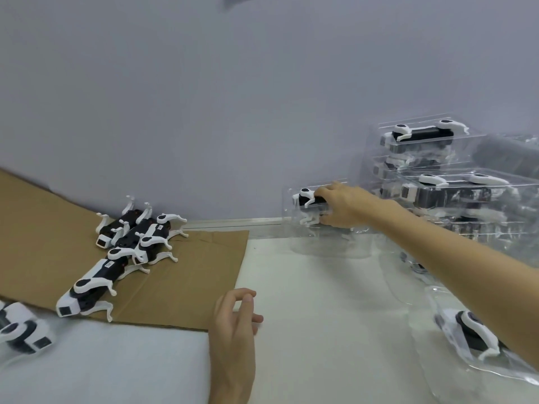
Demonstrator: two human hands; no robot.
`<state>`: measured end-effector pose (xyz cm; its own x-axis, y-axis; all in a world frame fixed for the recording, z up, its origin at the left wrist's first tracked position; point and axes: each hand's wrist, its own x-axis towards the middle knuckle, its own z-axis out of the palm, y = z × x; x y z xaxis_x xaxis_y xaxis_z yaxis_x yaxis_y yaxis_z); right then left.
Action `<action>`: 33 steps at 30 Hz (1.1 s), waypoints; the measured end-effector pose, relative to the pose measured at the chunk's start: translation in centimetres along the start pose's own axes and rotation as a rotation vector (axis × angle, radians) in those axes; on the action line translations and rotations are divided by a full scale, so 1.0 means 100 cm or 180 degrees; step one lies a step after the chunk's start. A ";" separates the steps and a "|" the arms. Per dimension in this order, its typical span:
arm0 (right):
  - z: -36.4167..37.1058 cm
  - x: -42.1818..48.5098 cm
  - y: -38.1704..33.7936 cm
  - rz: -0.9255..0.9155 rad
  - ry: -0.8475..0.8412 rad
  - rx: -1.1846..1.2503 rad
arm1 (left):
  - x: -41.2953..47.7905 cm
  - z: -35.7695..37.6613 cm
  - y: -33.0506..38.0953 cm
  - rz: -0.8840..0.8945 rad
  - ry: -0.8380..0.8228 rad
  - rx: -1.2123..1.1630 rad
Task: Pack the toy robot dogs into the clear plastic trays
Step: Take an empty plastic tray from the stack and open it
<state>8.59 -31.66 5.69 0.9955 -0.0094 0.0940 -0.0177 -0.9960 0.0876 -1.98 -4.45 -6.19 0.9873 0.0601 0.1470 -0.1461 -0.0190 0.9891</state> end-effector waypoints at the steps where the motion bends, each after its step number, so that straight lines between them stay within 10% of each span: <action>1: 0.004 -0.003 -0.002 0.0004 0.0099 -0.0151 | -0.001 0.001 0.000 0.0000 0.0011 -0.0002; 33: 0.037 -0.025 -0.003 0.0187 0.0730 -0.0982 | -0.003 0.002 0.001 0.0053 0.0109 0.0122</action>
<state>6.42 -31.63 1.72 0.9460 -0.0108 0.3240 -0.1360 -0.9205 0.3664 -2.23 -4.64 -6.13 0.9819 0.0936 0.1644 -0.1594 -0.0584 0.9855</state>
